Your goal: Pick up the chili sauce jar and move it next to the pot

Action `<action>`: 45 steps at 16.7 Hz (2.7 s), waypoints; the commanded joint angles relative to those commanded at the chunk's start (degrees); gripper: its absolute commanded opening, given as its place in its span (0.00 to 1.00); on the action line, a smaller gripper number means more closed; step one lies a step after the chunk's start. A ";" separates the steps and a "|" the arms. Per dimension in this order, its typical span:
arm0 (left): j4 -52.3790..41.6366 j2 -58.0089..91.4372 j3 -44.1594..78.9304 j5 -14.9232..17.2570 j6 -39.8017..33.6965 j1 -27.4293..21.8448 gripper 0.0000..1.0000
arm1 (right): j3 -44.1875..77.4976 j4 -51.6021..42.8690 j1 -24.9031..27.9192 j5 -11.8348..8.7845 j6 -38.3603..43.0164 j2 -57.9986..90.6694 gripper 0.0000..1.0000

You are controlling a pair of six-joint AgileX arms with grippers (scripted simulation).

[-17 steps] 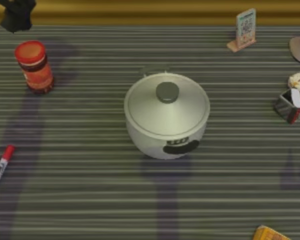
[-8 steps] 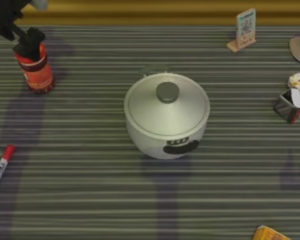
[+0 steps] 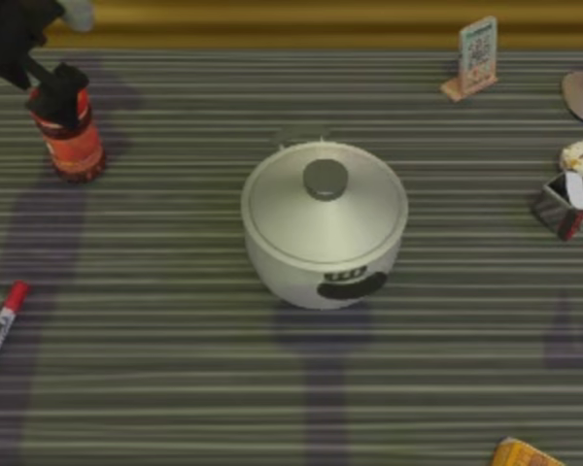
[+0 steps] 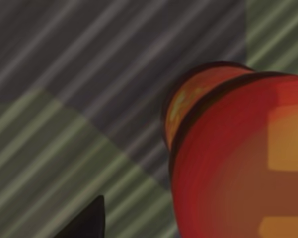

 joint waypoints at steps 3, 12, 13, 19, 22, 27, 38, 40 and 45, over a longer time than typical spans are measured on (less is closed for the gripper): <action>2.21 -0.49 -2.38 -0.03 -0.28 0.05 1.00 | 0.00 0.00 0.00 0.00 0.00 0.00 1.00; 13.06 -1.95 -14.74 -0.12 -0.73 -0.43 1.00 | 0.00 0.00 0.00 0.00 0.00 0.00 1.00; 13.06 -1.95 -14.74 -0.12 -0.73 -0.43 1.00 | 0.00 0.00 0.00 0.00 0.00 0.00 1.00; 13.06 -1.95 -14.74 -0.12 -0.73 -0.43 0.62 | 0.00 0.00 0.00 0.00 0.00 0.00 1.00; 13.06 -1.95 -14.74 -0.12 -0.73 -0.43 0.40 | 0.00 0.00 0.00 0.00 0.00 0.00 1.00; 13.06 -1.95 -14.74 -0.12 -0.73 -0.43 0.02 | 0.00 0.00 0.00 0.00 0.00 0.00 1.00; 13.14 -2.81 -15.60 -0.16 -0.68 -0.14 0.00 | 0.00 0.00 0.00 0.00 0.00 0.00 1.00; 13.31 -6.08 -18.88 -0.20 -0.67 0.04 0.00 | 0.00 0.00 0.00 0.00 0.00 0.00 1.00; 13.85 -22.08 -35.65 -0.34 -0.48 0.81 0.00 | 0.00 0.00 0.00 0.00 0.00 0.00 1.00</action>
